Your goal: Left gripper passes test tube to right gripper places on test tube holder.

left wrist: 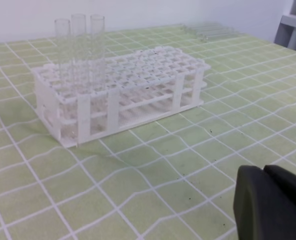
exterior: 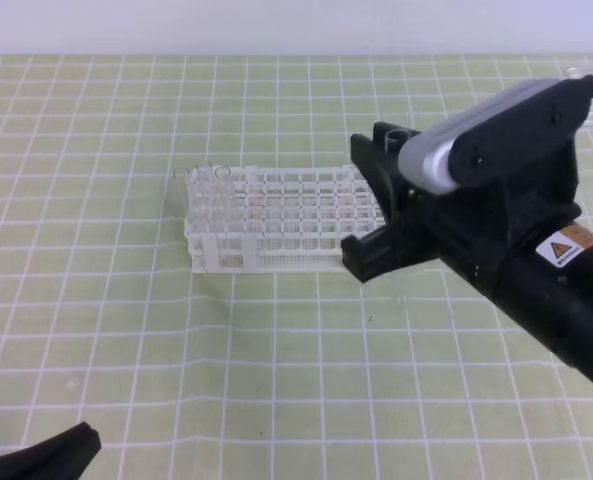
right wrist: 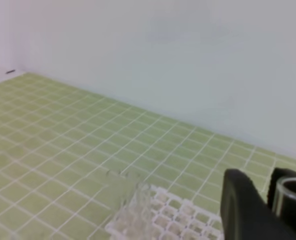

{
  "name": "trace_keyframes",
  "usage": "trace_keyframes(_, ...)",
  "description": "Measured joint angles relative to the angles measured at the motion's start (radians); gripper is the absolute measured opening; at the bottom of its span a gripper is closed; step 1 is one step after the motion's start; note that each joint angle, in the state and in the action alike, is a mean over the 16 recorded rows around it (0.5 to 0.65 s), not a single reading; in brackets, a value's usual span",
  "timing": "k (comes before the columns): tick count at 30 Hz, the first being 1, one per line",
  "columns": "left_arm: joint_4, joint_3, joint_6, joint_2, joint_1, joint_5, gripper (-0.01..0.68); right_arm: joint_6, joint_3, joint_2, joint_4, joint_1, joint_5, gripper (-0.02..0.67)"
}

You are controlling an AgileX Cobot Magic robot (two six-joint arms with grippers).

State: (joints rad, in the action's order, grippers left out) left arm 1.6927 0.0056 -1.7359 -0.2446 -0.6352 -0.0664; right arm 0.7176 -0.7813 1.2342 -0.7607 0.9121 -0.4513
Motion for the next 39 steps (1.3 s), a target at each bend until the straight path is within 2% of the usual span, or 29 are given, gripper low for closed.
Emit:
trace_keyframes(6,0.010,0.001,0.000,-0.001,0.000,0.002,-0.002,-0.254,0.020,0.013,0.259,-0.041,-0.026,0.084)
trace_keyframes(12,0.010,0.000,0.000,0.000,0.000,0.003,-0.002,-0.529,0.029,0.063,0.528,-0.096,-0.127,0.084)
trace_keyframes(16,0.010,-0.001,-0.001,0.001,0.000,0.003,-0.002,-0.650,-0.008,0.132,0.651,-0.126,-0.190,0.084)
trace_keyframes(31,0.010,0.003,0.001,-0.001,0.000,0.008,-0.002,-0.660,-0.363,0.517,0.756,-0.168,-0.214,0.084)
trace_keyframes(39,0.010,0.002,0.000,-0.001,0.000,0.008,-0.002,-0.725,-0.483,0.656,0.806,-0.200,-0.222,0.084)
